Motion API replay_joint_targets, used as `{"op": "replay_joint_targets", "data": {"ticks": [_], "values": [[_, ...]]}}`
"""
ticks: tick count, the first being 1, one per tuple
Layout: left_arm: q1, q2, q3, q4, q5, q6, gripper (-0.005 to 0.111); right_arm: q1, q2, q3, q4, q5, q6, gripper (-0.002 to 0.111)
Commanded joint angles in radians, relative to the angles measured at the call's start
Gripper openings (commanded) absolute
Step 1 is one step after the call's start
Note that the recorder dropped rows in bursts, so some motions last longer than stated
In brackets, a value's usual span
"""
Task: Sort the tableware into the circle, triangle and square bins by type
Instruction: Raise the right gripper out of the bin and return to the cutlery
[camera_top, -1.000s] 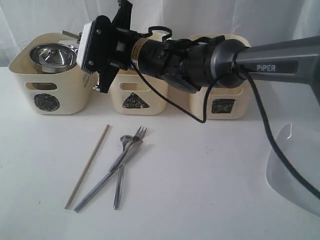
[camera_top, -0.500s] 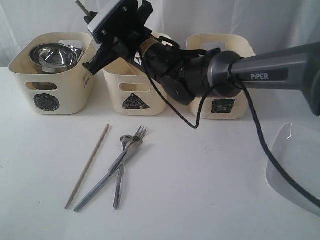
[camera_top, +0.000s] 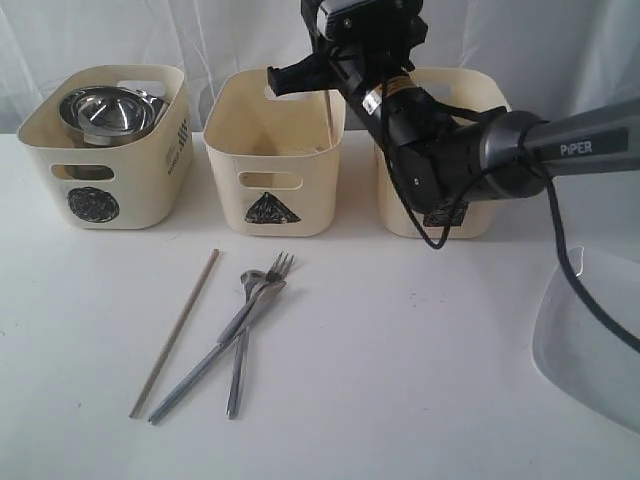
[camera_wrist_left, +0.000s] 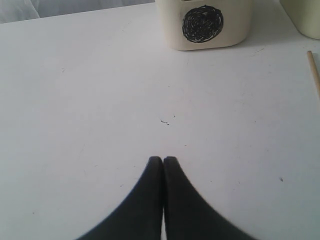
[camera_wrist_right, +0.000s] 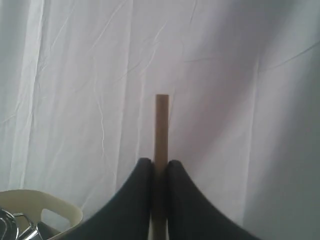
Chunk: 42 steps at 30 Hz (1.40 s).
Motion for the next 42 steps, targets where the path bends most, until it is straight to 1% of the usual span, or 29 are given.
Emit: {"op": "replay_joint_targets", "data": {"ticks": [1,6,10,13,16,19,22,28,31,38,40,42], "values": [[0.0,-0.004,0.004,-0.006,0.003,0.002,0.0,-0.012,0.073,-0.073,-0.01,0.023,0.052,0.0],[0.0,-0.004,0.004,-0.006,0.003,0.002,0.0,-0.023,0.147,-0.165,0.006,0.035,0.052,0.0],[0.0,-0.004,0.004,-0.006,0.003,0.002,0.0,-0.054,0.164,-0.196,0.012,0.072,0.056,0.0],[0.0,-0.004,0.004,-0.006,0.003,0.002,0.0,-0.082,0.18,-0.232,-0.013,0.185,0.066,0.0],[0.0,-0.004,0.004,-0.006,0.003,0.002,0.0,-0.1,0.209,-0.294,-0.077,0.295,0.151,0.0],[0.0,-0.004,0.004,-0.006,0.003,0.002,0.0,-0.1,0.235,-0.355,-0.156,0.334,0.214,0.0],[0.0,-0.004,0.004,-0.006,0.003,0.002,0.0,-0.1,0.263,-0.417,-0.197,0.376,0.214,0.0],[0.0,-0.004,0.004,-0.006,0.003,0.002,0.0,-0.1,0.317,-0.522,-0.2,0.476,0.234,0.001],[0.0,-0.004,0.004,-0.006,0.003,0.002,0.0,-0.1,0.336,-0.543,-0.2,0.489,0.269,0.01],[0.0,-0.004,0.004,-0.006,0.003,0.002,0.0,-0.1,0.343,-0.57,-0.236,0.534,0.328,0.043],[0.0,-0.004,0.004,-0.006,0.003,0.002,0.0,-0.1,0.343,-0.572,-0.236,0.534,0.328,0.049],[0.0,-0.004,0.004,-0.006,0.003,0.002,0.0,-0.1,0.343,-0.572,-0.236,0.534,0.328,0.051]]}}
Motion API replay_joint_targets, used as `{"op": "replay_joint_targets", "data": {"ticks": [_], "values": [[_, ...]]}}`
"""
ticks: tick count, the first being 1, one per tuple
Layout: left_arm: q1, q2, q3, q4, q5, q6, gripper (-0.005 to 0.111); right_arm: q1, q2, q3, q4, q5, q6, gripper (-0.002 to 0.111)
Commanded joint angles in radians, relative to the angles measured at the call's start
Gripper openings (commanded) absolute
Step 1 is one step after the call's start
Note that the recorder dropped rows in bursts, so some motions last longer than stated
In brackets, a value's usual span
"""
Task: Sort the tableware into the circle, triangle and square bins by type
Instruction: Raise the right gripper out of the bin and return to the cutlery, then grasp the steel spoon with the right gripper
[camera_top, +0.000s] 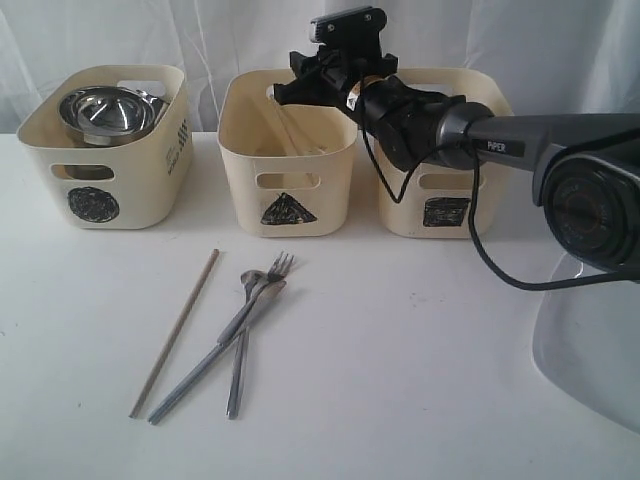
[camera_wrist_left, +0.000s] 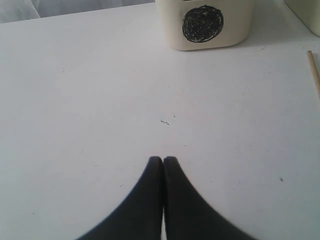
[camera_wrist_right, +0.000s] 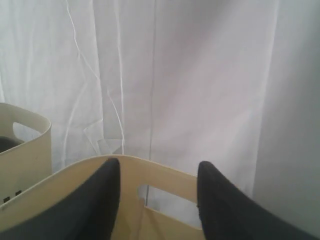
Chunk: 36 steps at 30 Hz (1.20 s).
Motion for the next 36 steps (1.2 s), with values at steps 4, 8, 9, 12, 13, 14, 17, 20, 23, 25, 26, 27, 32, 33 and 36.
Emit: {"op": "replay_joint_targets", "data": {"ticks": [4,8,9,12,13,14,17,20,23,25,26,27,32,33,36], "values": [[0.0,-0.004,0.004,-0.006,0.003,0.002,0.0,-0.003,-0.016,-0.008,-0.009,0.004,0.008,0.051],[0.0,-0.004,0.004,-0.006,0.003,0.002,0.0,-0.003,-0.071,-0.006,-0.009,0.049,0.008,0.051],[0.0,-0.004,0.004,-0.006,0.003,0.002,0.0,-0.003,-0.097,-0.006,-0.009,0.108,0.008,0.051],[0.0,-0.004,0.004,-0.006,0.003,0.002,0.0,-0.003,-0.197,-0.006,-0.017,0.452,-0.054,0.05],[0.0,-0.004,0.004,-0.006,0.003,0.002,0.0,-0.005,-0.231,-0.006,-0.017,0.596,-0.092,0.05],[0.0,-0.004,0.004,-0.006,0.003,0.002,0.0,-0.005,-0.256,-0.006,-0.017,0.712,-0.122,0.048],[0.0,-0.004,0.004,-0.006,0.003,0.002,0.0,-0.01,-0.313,-0.001,-0.012,0.998,-0.299,0.043],[0.0,-0.004,0.004,-0.006,-0.003,0.002,0.0,-0.014,-0.362,0.047,0.066,1.049,-0.396,0.042],[0.0,-0.004,0.004,-0.006,-0.003,0.002,0.0,-0.014,-0.429,0.137,0.203,1.045,-0.437,0.042],[0.0,-0.004,0.004,-0.006,-0.003,0.002,0.0,-0.014,-0.477,0.223,0.288,1.041,-0.459,0.042],[0.0,-0.004,0.004,-0.006,-0.003,0.002,0.0,-0.014,-0.506,0.275,0.334,1.035,-0.473,0.042],[0.0,-0.004,0.004,-0.006,-0.003,0.002,0.0,-0.014,-0.529,0.32,0.386,1.03,-0.481,0.042],[0.0,-0.004,0.004,-0.006,-0.003,0.002,0.0,-0.004,-0.612,0.57,0.732,1.064,-0.58,0.042],[0.0,-0.004,0.004,-0.006,-0.003,0.002,0.0,0.002,-0.612,0.607,0.778,1.073,-0.588,0.042],[0.0,-0.004,0.004,-0.006,-0.003,0.002,0.0,0.033,-0.575,0.681,0.892,1.077,-0.603,0.042]]}}
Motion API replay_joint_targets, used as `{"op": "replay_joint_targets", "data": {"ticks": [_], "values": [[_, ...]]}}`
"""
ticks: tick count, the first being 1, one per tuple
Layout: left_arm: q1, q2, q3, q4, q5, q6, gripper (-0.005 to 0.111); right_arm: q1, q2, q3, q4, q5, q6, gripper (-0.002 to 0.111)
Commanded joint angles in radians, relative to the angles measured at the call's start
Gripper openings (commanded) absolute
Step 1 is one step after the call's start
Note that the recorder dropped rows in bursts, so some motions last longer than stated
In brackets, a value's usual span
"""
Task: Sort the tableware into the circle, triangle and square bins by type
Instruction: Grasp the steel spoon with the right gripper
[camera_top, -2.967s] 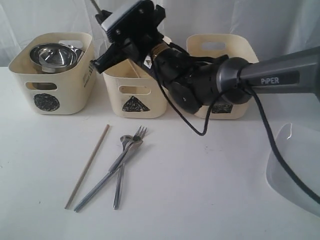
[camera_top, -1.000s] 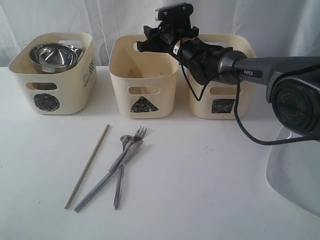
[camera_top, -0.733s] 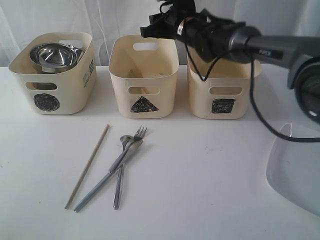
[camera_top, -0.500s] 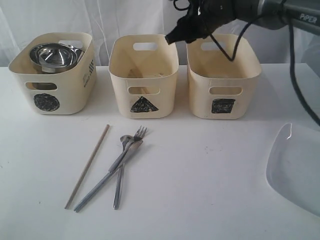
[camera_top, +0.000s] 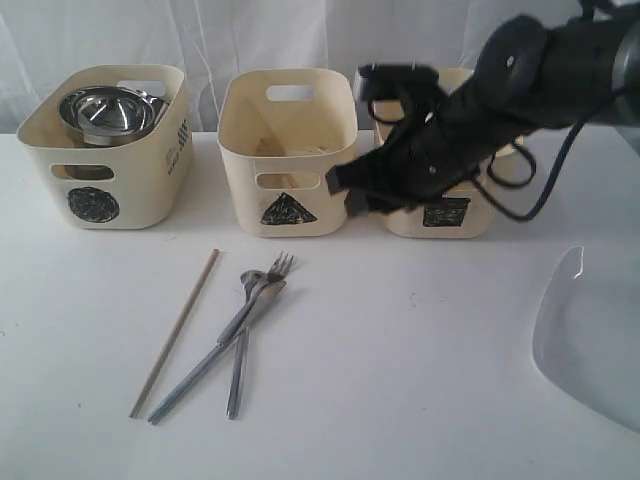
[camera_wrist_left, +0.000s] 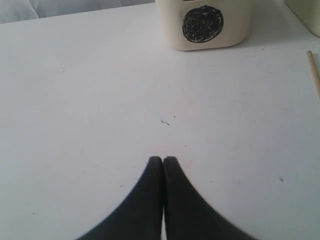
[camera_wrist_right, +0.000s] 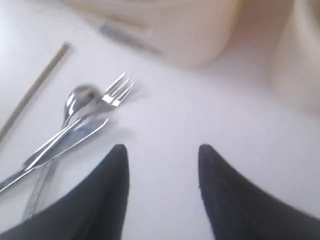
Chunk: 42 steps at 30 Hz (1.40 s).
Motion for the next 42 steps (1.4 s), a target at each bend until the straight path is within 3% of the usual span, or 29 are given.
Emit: {"op": "replay_joint_targets", "data": {"ticks": [1,4,11,15,19,28,36,40,42], "values": [[0.0,-0.004,0.004,-0.006,-0.003,0.002,0.0,0.047,0.045,0.108,0.196,0.009,-0.06,0.042],[0.0,-0.004,0.004,-0.006,-0.003,0.002,0.0,0.092,0.106,0.105,0.255,0.0,-0.086,0.045],[0.0,-0.004,0.004,-0.006,-0.003,0.002,0.0,0.198,0.196,0.053,0.433,-0.075,-0.163,0.069],[0.0,-0.004,0.004,-0.006,-0.003,0.002,0.0,0.251,0.237,0.013,0.577,-0.151,-0.163,0.069],[0.0,-0.004,0.004,-0.006,-0.003,0.002,0.0,0.297,0.29,-0.038,0.581,-0.219,-0.16,0.069],[0.0,-0.004,0.004,-0.006,-0.003,0.002,0.0,0.299,0.36,-0.05,0.579,-0.21,-0.115,0.069],[0.0,-0.004,0.004,-0.006,-0.003,0.002,0.0,0.299,0.317,-0.151,0.529,-0.166,-0.256,0.069],[0.0,-0.004,0.004,-0.006,-0.003,0.002,0.0,0.299,0.32,-0.173,0.423,-0.17,-0.252,0.068],[0.0,-0.004,0.004,-0.006,-0.003,0.002,0.0,0.299,0.328,-0.173,0.334,-0.168,-0.146,0.068]]}}
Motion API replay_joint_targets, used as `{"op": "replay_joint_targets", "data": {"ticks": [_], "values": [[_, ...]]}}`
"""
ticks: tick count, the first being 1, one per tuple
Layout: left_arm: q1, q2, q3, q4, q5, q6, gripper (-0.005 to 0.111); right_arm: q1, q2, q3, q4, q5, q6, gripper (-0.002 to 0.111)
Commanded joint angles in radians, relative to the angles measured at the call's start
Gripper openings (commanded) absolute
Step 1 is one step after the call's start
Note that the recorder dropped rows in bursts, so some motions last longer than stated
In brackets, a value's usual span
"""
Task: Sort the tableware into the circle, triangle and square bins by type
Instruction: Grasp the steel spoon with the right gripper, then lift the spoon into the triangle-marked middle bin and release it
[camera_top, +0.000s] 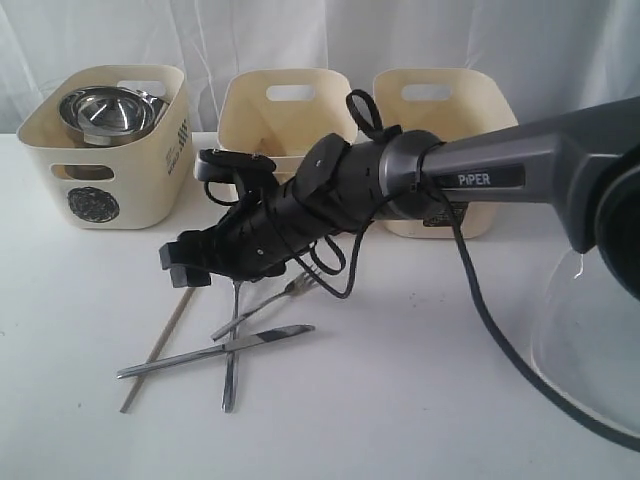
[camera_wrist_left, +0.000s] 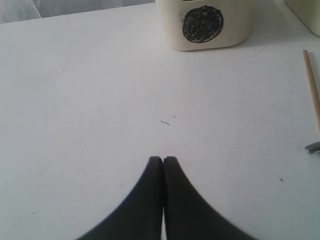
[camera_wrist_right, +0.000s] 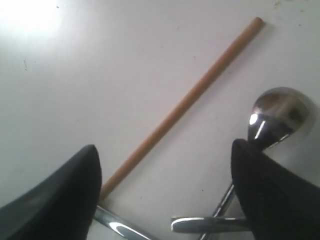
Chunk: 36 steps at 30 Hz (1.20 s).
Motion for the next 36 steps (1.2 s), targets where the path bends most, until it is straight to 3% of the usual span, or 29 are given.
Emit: {"op": "replay_joint_targets", "data": {"ticks": [1,5,13,16,21,24,29,36], "values": [[0.0,-0.004,0.004,-0.006,-0.003,0.002,0.0,0.0,0.008,-0.003,-0.16,0.005,0.14,0.068],[0.0,-0.004,0.004,-0.006,-0.003,0.002,0.0,0.0,0.047,-0.028,-0.312,0.007,0.229,0.068],[0.0,-0.004,0.004,-0.006,-0.003,0.002,0.0,0.0,0.155,-0.117,-0.32,-0.019,0.266,0.064],[0.0,-0.004,0.004,-0.006,-0.003,0.002,0.0,0.0,0.166,-0.12,-0.331,-0.019,0.303,0.056],[0.0,-0.004,0.004,-0.006,-0.003,0.002,0.0,0.0,0.191,-0.12,-0.363,-0.008,0.303,0.034],[0.0,-0.004,0.004,-0.006,-0.003,0.002,0.0,0.0,0.204,-0.12,-0.363,0.002,0.313,0.028],[0.0,-0.004,0.004,-0.006,-0.003,0.002,0.0,-0.003,0.186,-0.12,-0.363,0.026,0.322,0.003],[0.0,-0.004,0.004,-0.006,-0.003,0.002,0.0,-0.003,0.101,-0.12,-0.406,0.014,0.32,0.0]]}}
